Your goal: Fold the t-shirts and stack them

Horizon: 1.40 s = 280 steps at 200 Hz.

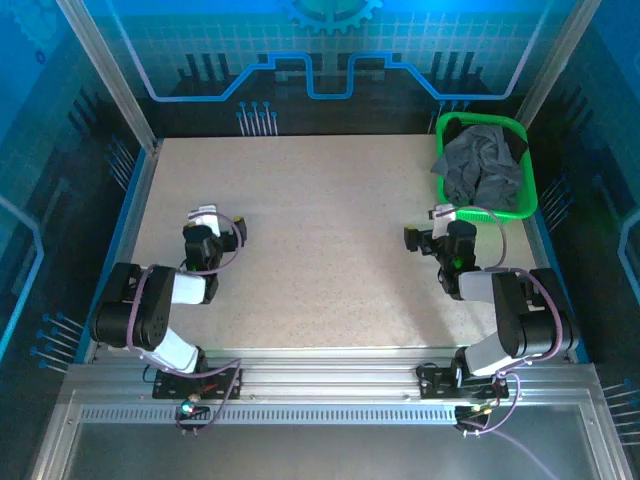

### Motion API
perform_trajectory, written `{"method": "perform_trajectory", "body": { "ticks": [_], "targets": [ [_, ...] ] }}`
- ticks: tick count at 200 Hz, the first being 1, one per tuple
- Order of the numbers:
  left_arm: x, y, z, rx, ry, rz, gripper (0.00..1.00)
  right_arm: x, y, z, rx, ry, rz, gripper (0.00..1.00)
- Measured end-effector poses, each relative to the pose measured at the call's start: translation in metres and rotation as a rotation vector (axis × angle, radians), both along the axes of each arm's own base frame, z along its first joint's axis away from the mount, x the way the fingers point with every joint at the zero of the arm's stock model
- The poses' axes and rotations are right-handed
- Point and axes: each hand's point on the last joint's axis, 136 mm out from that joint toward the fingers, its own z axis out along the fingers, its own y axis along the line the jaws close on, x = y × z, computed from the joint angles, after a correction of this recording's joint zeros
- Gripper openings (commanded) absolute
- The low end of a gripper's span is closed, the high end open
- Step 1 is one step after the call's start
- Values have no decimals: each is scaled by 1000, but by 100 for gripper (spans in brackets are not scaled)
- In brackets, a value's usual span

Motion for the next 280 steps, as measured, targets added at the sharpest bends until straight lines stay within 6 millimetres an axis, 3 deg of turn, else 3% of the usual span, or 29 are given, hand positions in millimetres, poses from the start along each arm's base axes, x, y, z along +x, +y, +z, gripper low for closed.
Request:
{"method": "perform_trajectory", "body": {
  "ticks": [160, 177, 204, 216, 224, 237, 247, 256, 270, 280],
  "targets": [
    [-3, -2, 2, 18, 11, 0, 99, -1, -3, 3, -19, 46, -24, 100],
    [-10, -14, 24, 66, -12, 0, 99, 10, -2, 36, -27, 49, -48, 100],
    [-8, -40, 110, 14, -149, 25, 99, 35, 2, 152, 82, -62, -120, 100],
    [0, -37, 150, -105, -171, 80, 99, 46, -6, 210, 179, -99, -187, 100],
    [8, -32, 179, -220, -203, 96, 99, 52, -14, 245, 234, -127, -220, 93],
    [20, -17, 214, -393, -233, 119, 99, 63, -31, 283, 295, -151, -272, 88],
    [32, -8, 226, -478, -213, 149, 99, 75, -45, 293, 325, -129, -320, 87],
    [44, -14, 229, -534, -173, 138, 99, 90, -56, 294, 345, -98, -359, 85],
    [64, -50, 223, -591, -68, 61, 99, 118, -71, 273, 361, -1, -414, 85],
    [72, -84, 213, -607, 17, -8, 99, 136, -81, 245, 362, 87, -449, 85]
  ]
}}
